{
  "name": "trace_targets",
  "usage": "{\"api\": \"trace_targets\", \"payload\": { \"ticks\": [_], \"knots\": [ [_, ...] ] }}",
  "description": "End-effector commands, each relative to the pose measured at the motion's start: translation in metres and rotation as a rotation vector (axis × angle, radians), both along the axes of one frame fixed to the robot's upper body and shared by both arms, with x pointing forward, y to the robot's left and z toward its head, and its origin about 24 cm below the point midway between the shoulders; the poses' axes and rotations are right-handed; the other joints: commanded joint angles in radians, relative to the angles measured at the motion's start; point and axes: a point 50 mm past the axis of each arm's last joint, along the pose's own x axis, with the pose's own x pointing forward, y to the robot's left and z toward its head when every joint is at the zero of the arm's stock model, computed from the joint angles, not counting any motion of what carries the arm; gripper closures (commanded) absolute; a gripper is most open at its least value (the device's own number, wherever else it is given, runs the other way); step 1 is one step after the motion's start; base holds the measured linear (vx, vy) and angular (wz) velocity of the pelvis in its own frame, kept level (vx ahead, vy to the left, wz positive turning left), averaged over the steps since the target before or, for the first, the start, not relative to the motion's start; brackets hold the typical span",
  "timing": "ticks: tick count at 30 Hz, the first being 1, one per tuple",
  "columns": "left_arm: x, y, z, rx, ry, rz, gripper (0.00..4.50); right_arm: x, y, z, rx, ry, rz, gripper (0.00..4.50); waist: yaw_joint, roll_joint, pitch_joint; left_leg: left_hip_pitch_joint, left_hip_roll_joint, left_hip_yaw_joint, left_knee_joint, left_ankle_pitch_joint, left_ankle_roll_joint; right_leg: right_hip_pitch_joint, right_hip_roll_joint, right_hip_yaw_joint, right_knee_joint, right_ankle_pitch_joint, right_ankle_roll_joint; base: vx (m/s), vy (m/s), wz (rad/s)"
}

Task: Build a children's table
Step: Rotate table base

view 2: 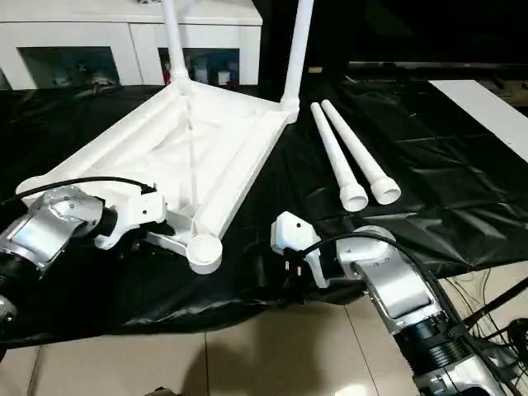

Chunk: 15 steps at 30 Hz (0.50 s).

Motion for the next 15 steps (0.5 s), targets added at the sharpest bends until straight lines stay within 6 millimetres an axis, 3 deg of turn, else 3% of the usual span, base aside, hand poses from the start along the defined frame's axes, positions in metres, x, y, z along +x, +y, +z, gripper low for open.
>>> {"api": "trace_targets", "payload": {
  "ticks": [1,3,8,9,12,15],
  "knots": [
    [0.0,0.0,0.002,-0.011,0.022,0.004,2.18,0.001,0.0,0.002,-0.011,-0.018,-0.003,0.65,0.003,0.015,-0.067,0.026,0.018,-0.01,-0.071,-0.239,-0.006,0.047,-0.039,0.026,-0.054,-0.068,-0.25,0.0,0.0,0.0],
    [0.0,-0.001,0.001,-0.015,0.041,0.046,2.58,0.001,0.0,0.001,-0.016,-0.018,-0.006,0.65,0.002,0.017,-0.067,0.027,0.019,-0.009,-0.071,-0.241,-0.007,0.047,-0.038,0.027,-0.053,-0.067,-0.252,0.0,0.0,0.0],
    [0.003,0.0,-0.005,-0.014,0.038,0.159,2.71,0.001,0.0,0.0,-0.022,-0.021,-0.014,0.65,0.003,0.017,-0.066,0.027,0.018,-0.009,-0.07,-0.244,-0.004,0.047,-0.037,0.027,-0.056,-0.067,-0.257,0.0,0.0,0.0],
    [0.004,0.001,-0.008,-0.014,0.032,0.205,2.91,0.002,0.0,-0.001,-0.023,-0.022,-0.018,0.65,0.003,0.017,-0.066,0.026,0.018,-0.01,-0.071,-0.251,-0.005,0.048,-0.038,0.027,-0.056,-0.08,-0.253,0.0,0.0,0.0],
    [0.008,0.009,-0.016,-0.001,0.0,0.381,2.95,0.002,0.001,-0.002,-0.027,-0.025,-0.029,0.65,0.001,0.017,-0.062,0.026,0.018,-0.011,-0.073,-0.279,-0.009,0.047,-0.038,0.027,-0.064,-0.135,-0.241,0.0,0.0,0.0],
    [0.006,0.012,-0.021,-0.002,-0.007,0.48,3.07,0.003,0.002,-0.003,-0.029,-0.027,-0.036,0.65,-0.008,0.013,-0.057,0.015,0.014,-0.018,-0.08,-0.309,-0.022,0.058,-0.041,0.023,-0.07,-0.241,-0.201,0.0,0.0,0.0]
  ]
}}
